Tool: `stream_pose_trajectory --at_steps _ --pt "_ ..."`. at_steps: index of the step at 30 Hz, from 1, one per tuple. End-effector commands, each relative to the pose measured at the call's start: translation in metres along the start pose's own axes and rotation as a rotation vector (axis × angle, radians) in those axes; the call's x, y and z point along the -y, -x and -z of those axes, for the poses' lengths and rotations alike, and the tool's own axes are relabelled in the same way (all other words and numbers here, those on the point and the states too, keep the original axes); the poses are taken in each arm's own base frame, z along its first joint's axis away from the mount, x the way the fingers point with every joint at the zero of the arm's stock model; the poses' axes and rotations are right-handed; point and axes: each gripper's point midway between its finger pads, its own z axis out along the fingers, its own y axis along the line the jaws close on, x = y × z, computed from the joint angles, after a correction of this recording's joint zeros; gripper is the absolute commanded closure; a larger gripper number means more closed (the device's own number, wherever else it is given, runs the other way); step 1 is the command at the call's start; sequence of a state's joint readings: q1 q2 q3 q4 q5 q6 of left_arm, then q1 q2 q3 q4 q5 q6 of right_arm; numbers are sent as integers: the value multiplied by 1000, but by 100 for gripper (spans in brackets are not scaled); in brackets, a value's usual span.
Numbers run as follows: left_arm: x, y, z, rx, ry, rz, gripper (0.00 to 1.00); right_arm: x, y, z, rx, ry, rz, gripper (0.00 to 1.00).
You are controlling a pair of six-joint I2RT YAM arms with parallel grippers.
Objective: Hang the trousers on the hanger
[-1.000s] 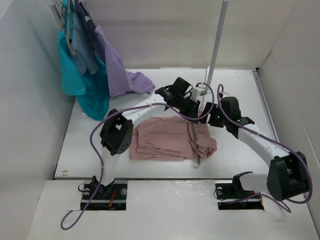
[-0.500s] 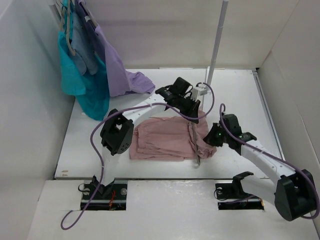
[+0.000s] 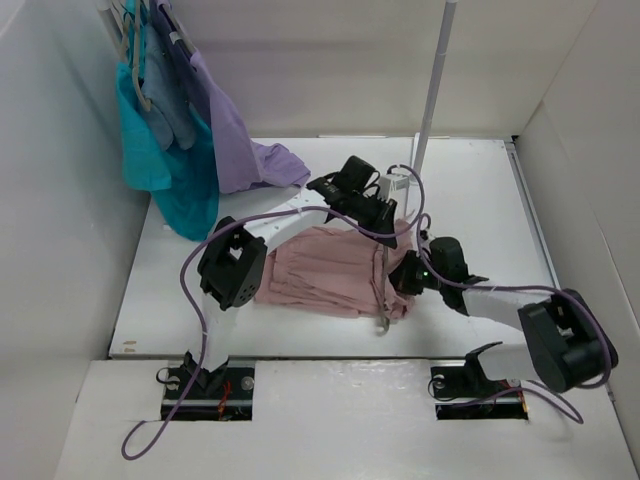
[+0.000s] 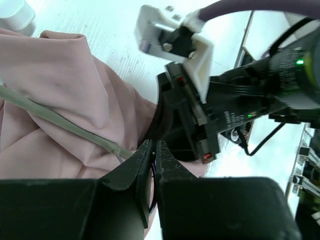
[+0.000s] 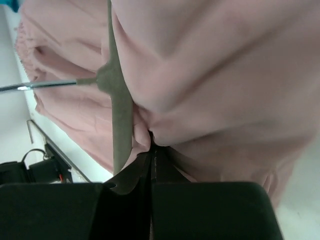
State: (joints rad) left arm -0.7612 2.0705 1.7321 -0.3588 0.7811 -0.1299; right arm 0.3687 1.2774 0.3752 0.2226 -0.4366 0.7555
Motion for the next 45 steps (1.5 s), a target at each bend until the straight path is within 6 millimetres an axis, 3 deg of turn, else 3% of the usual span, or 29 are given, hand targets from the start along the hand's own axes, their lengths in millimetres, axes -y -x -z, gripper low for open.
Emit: stream_pose_trajectory --at_steps 1,8,10,12,14,15,16,18,21,25,27,29,34,39,43,45 --pt "6 -34 -12 -88 -44 95 100 -32 9 -13 41 198 108 100" --pt "15 -32 -12 -83 -94 125 100 0 -4 -33 2 144 77 100" --pt "16 -32 -12 -84 -94 134 100 1 -4 -33 3 144 86 100" --pt "13 -29 -11 -71 -68 127 100 -7 0 -28 8 150 90 100" --pt "9 -28 -11 -65 -44 127 100 3 8 -23 19 30 72 92" --pt "6 -33 -12 -76 -27 140 100 -7 18 -14 55 15 107 90" --pt "0 -33 -12 -70 3 139 100 1 24 -7 69 -76 86 87" --pt "-4 -34 -12 -71 29 144 100 -10 39 11 136 -100 97 82" --pt "-5 -29 -10 -64 49 121 100 -4 42 26 158 -179 73 80" --pt "-8 -25 -9 -53 68 115 100 -14 48 36 190 -164 83 73" --pt "-8 -25 -9 -53 68 115 100 -17 44 35 172 -150 103 69" --pt "-8 -25 -9 -53 68 115 100 -35 44 34 173 -109 134 64" --pt "-8 -25 -9 -53 68 115 100 -34 40 21 146 -133 120 57" --pt "-9 -24 -9 -51 77 114 100 -42 43 10 151 -127 119 57" --pt "-9 -24 -9 -51 77 114 100 -34 47 1 150 -172 100 57" --pt "-11 -24 -9 -49 86 105 100 -31 48 -6 136 -188 86 62"
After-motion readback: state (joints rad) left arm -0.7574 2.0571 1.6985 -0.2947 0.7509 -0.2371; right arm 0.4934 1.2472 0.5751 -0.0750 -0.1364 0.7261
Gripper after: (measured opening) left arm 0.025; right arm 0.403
